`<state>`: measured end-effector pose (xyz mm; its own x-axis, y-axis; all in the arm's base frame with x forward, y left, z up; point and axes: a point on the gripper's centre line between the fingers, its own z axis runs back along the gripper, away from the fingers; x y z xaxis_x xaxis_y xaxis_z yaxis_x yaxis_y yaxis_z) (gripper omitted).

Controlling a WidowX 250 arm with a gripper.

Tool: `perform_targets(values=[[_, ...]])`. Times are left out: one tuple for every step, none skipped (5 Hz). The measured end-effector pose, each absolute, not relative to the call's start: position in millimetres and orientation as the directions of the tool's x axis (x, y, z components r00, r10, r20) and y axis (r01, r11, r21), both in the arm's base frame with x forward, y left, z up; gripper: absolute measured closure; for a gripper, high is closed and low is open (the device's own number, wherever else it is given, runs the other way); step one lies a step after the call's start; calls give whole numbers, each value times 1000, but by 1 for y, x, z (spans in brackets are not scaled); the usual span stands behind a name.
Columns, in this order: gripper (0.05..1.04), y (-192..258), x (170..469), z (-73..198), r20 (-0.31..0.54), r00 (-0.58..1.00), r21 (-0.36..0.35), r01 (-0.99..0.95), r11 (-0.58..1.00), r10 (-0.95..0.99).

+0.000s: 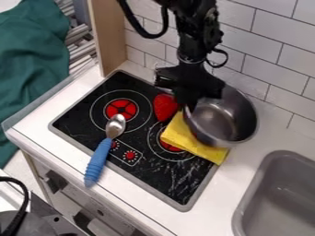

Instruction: Move the silver basket to the right burner

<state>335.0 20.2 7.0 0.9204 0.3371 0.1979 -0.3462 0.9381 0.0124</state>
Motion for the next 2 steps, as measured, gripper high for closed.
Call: perform_targets(values=[[621, 27, 326, 1, 174, 915, 3, -369, 929, 363], [284, 30, 320, 0, 167, 919, -3, -362, 932, 358]])
